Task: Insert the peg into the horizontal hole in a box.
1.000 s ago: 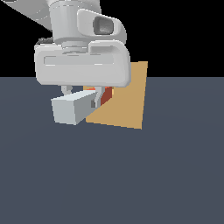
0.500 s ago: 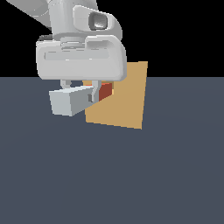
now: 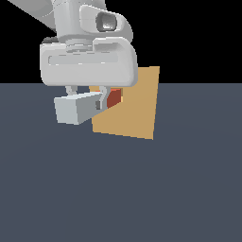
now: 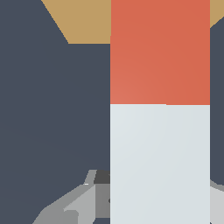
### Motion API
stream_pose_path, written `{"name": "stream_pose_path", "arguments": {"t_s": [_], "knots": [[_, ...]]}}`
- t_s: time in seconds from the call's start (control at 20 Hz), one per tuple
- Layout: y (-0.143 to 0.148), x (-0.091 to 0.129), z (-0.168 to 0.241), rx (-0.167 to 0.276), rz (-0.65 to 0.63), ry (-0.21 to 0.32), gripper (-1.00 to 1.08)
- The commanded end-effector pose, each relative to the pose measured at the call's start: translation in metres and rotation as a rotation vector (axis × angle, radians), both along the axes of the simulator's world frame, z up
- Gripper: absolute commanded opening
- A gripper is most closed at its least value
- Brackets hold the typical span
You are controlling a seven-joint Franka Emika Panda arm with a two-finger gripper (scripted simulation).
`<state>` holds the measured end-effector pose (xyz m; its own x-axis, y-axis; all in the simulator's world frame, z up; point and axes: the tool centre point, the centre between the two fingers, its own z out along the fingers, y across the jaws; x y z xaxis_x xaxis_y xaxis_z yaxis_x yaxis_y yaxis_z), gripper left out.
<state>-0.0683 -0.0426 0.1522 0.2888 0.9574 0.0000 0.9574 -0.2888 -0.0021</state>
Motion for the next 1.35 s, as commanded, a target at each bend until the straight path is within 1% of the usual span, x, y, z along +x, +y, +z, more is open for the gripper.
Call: {"name": "stream_pose_path", "arguments": {"t_s": [0.0,0.15,0.35,0.5,0.75,0.95,1.1,1.3], "knots": [[0.0,0.0,0.0,0.0,0.0,-0.001,-1.0],[0.006,0.002,0.0,0.0,0.0,-0.001,-1.0],[0.023,0.007,0.001,0.0,0.0,-0.002,-1.0],[0.044,0.012,0.001,0.0,0.0,-0.002,-1.0],[0.087,0.025,0.002,0.001,0.0,-0.004,-1.0],[0.111,0.033,0.002,0.001,-0.001,-0.005,-1.0],[0.121,0.037,0.002,0.0,-0.001,-0.005,-1.0],[0.125,0.039,0.003,0.0,0.0,-0.005,-1.0]]}}
